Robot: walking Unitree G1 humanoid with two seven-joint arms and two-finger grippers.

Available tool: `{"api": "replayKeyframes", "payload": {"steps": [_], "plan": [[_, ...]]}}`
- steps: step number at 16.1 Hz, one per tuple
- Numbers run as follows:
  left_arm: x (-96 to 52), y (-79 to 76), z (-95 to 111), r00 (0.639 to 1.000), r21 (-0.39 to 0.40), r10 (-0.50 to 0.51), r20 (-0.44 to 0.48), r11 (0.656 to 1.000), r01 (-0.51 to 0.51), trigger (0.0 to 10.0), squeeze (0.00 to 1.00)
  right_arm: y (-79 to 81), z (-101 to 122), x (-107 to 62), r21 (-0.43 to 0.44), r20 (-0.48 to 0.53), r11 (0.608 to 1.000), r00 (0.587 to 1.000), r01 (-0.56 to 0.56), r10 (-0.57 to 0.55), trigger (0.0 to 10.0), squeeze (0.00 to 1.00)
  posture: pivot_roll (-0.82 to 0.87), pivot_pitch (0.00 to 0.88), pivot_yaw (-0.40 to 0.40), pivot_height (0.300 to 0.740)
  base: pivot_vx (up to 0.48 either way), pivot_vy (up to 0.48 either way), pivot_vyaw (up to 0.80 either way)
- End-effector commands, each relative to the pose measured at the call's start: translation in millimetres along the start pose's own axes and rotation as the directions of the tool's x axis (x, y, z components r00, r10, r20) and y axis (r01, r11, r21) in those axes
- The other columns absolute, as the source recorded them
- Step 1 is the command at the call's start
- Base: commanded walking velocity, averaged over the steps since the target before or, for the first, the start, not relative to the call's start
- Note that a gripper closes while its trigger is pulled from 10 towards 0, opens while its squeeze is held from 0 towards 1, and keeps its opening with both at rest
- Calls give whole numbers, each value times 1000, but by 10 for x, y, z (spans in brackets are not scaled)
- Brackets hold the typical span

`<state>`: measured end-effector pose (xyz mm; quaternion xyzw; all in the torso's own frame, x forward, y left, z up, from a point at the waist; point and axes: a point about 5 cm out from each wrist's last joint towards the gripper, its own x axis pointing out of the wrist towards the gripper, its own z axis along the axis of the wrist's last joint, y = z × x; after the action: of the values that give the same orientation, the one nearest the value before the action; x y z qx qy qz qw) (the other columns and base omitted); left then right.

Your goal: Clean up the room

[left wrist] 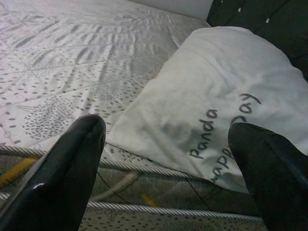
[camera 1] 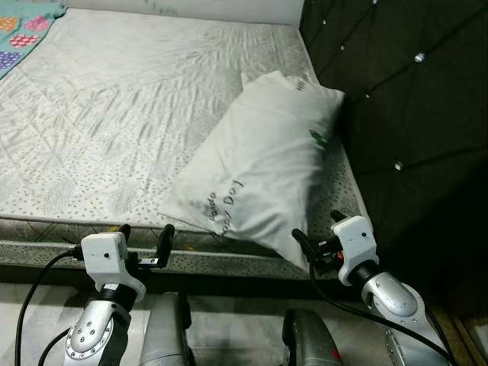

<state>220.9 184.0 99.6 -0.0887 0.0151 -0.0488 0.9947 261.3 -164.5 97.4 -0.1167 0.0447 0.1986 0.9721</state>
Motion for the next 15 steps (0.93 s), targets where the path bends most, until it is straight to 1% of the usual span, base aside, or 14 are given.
{"api": "replayKeyframes", "payload": {"steps": [1,9,11,14,15], "plan": [[-1,-12,45,1000,3,-10,21,1000,10,10000,0,-6,5,8,-5,-1,1000,1000,-4,4,10000,0,-53,145,-50,571,315,0,0],[8,-13,44,1000,4,-16,16,1000,16,10000,0,1,-3,15,0,-1,1000,1000,0,0,10000,0,-52,143,-48,571,263,0,0],[11,-11,43,1000,3,-14,15,1000,14,10000,0,1,1,17,0,2,1000,1000,-1,1,10000,0,-52,143,-48,571,122,0,0],[14,-13,39,1000,2,-14,13,1000,14,10000,0,18,6,17,-29,9,999,1000,-18,18,10000,0,-52,144,-48,571,264,0,0],[13,-4,36,1000,0,-7,11,1000,7,10000,0,21,6,16,-28,9,999,1000,-16,16,10000,0,-52,144,-48,571,0,0,800]]}}
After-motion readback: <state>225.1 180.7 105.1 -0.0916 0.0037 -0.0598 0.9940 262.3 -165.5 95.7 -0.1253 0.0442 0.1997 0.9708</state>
